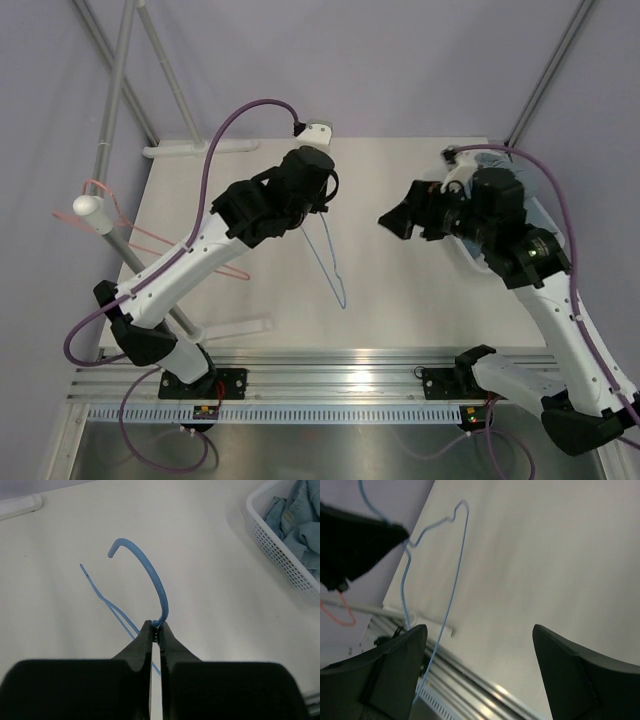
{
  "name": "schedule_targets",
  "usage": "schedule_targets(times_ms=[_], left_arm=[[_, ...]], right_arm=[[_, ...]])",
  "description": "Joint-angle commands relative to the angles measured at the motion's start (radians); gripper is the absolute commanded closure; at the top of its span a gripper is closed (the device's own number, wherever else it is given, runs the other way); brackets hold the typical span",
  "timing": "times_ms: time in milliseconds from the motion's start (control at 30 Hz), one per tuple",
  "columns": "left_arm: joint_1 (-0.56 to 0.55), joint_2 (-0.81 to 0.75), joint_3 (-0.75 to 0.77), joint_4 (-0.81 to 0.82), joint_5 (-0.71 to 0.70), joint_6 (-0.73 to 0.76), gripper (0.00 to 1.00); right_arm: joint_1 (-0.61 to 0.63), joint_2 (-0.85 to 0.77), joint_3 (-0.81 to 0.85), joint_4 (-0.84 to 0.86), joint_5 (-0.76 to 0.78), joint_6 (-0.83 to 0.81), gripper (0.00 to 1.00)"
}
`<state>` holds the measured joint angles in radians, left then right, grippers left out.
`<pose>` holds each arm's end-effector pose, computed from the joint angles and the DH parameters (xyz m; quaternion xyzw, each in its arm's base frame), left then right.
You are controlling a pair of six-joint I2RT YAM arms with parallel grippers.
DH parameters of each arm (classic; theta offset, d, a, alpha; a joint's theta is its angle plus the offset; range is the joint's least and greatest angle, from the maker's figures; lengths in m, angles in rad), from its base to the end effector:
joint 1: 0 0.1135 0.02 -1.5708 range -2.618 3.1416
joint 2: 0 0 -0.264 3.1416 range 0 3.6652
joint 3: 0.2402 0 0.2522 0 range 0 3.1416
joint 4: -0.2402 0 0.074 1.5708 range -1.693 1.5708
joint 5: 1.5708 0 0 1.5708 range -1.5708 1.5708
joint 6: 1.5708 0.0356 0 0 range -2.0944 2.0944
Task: Remove the skirt from the hanger
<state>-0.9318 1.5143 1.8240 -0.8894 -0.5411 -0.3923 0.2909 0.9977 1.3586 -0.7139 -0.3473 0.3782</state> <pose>0.1981 -0.2359 0.4516 0.1034 0.8509 -0.0962 0.5059 0.1744 0.0649 0.4408 -0.0635 0.8115 0.3188 0.4856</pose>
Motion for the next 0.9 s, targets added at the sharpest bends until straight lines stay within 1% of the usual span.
schedule_targets(times_ms=[0, 33, 67, 100, 133, 200, 300, 433, 600, 667, 700, 767, 800, 833, 867], left_arm=[[-0.01, 0.043, 0.095, -0.025, -0.167, 0.013, 1.0], [-0.01, 0.05, 0.104, -0.026, -0.184, 0.018, 1.0], [-0.013, 0.06, 0.113, -0.028, -0.201, 0.029, 1.0], [-0.012, 0.069, 0.13, -0.036, -0.227, 0.032, 1.0], [-0.012, 0.087, 0.139, -0.04, -0.238, 0.038, 1.0], [-0.013, 0.102, 0.155, -0.055, -0.258, 0.046, 1.0], [-0.013, 0.121, 0.176, -0.069, -0.264, 0.052, 1.0], [-0.013, 0.133, 0.198, -0.086, -0.258, 0.061, 1.0], [-0.013, 0.126, 0.212, -0.1, -0.234, 0.059, 1.0], [-0.013, 0.119, 0.209, -0.103, -0.226, 0.056, 1.0], [-0.013, 0.115, 0.207, -0.103, -0.221, 0.056, 1.0], [-0.013, 0.11, 0.204, -0.105, -0.211, 0.055, 1.0], [-0.013, 0.104, 0.199, -0.105, -0.204, 0.053, 1.0], [-0.013, 0.103, 0.199, -0.105, -0.201, 0.056, 1.0], [-0.013, 0.101, 0.199, -0.106, -0.185, 0.058, 1.0]], right_arm=[[0.239, 0.016, -0.047, -0.028, 0.092, 0.039, 0.09], [0.299, 0.018, -0.049, -0.057, 0.196, 0.047, 0.11], [0.359, 0.019, -0.05, -0.065, 0.244, 0.05, 0.11], [0.469, 0.018, -0.049, -0.073, 0.298, 0.063, 0.12], [0.519, 0.015, -0.049, -0.079, 0.4, 0.074, 0.12], [0.609, 0.004, -0.062, -0.061, 0.436, 0.105, 0.16], [0.677, 0.021, -0.09, -0.019, 0.441, 0.125, 0.24], [0.743, 0.073, -0.121, 0.007, 0.481, 0.129, 0.25], [0.778, 0.156, -0.142, 0.039, 0.51, 0.123, 0.26], [0.787, 0.176, -0.142, 0.047, 0.521, 0.122, 0.32], [0.788, 0.195, -0.141, 0.045, 0.525, 0.119, 0.34], [0.797, 0.209, -0.138, 0.051, 0.541, 0.119, 0.45], [0.798, 0.219, -0.138, 0.053, 0.563, 0.129, 0.57], [0.8, 0.225, -0.135, 0.047, 0.577, 0.137, 0.76], [0.806, 0.228, -0.127, 0.039, 0.596, 0.157, 1.0]])
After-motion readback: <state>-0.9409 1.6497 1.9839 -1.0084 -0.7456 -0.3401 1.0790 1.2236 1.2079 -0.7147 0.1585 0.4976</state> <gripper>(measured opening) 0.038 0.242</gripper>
